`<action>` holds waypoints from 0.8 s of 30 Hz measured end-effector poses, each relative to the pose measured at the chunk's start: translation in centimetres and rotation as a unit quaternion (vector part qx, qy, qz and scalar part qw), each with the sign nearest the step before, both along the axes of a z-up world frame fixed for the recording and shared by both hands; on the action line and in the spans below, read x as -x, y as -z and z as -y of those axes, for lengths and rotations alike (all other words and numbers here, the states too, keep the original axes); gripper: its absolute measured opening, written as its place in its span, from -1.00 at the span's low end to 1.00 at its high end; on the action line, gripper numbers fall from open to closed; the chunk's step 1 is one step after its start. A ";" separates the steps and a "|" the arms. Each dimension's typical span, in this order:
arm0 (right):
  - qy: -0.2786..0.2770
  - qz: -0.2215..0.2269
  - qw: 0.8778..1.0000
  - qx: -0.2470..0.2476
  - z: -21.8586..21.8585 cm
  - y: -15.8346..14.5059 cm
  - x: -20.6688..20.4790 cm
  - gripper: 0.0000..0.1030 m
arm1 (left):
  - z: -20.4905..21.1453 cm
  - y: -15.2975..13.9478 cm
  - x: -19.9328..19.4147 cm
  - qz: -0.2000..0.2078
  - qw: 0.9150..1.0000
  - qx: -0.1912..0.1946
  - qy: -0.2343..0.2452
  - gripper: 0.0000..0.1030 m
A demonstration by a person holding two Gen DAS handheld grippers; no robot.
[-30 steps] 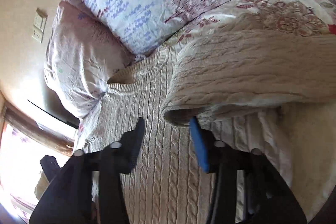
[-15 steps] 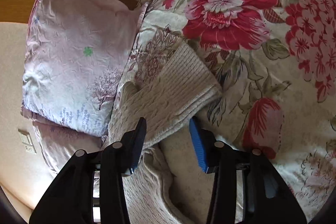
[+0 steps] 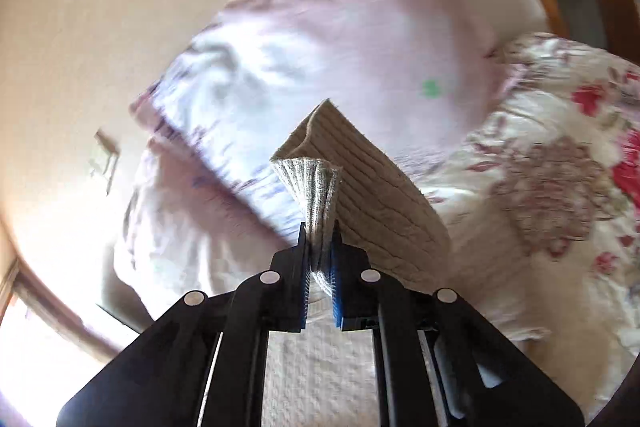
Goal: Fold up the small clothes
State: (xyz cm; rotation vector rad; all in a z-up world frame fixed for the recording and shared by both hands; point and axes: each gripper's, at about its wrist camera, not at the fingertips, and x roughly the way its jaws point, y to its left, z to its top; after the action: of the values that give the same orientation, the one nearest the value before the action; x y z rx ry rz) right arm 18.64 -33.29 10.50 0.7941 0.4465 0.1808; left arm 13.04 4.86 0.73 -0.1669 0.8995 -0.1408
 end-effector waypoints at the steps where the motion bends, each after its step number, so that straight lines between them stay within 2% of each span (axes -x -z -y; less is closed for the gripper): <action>1: -0.030 0.006 1.000 0.004 -2.0 -0.3 -1.1 -0.82 | -0.1 -0.1 0.0 0.001 1.000 0.005 0.000 0.97; 4: -0.118 -0.001 0.993 0.012 -8.4 0.6 -4.5 -0.82 | -0.6 -0.2 0.1 0.006 1.000 0.028 -0.001 0.97; 8: -0.206 -0.062 0.976 0.029 -16.0 4.8 -7.5 -0.82 | -1.7 -0.3 0.3 0.017 0.997 0.075 -0.004 0.97; 14: -0.262 -0.164 0.950 0.045 -20.5 10.4 -8.8 -0.78 | -2.4 -0.3 0.4 0.027 0.993 0.113 -0.009 0.97; 16: -0.277 -0.184 0.942 0.042 -21.2 11.1 -8.6 -0.52 | -2.5 -0.3 0.5 0.029 0.993 0.118 -0.009 0.97; 18: -0.283 -0.171 0.943 0.028 -21.2 11.2 -7.7 0.07 | -2.7 -0.3 0.5 0.032 0.991 0.129 -0.012 0.97; 20: -0.289 -0.160 0.944 0.013 -21.7 11.0 -7.3 0.36 | -3.2 -0.2 0.5 0.038 0.988 0.148 -0.015 0.97; 23: -0.314 -0.171 0.934 0.023 -22.8 10.4 -6.4 0.38 | -4.6 -0.5 1.2 0.052 0.981 0.184 -0.014 0.97; 24: -0.324 -0.168 0.931 0.010 -22.5 10.0 -5.9 0.38 | -5.4 -0.8 1.5 0.052 0.981 0.188 -0.012 0.97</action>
State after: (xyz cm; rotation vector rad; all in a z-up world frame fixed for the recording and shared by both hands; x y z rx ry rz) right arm 24.53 -10.83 0.52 0.6334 1.0321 0.6601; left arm 11.50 10.23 1.52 -0.5182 0.7601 -0.2955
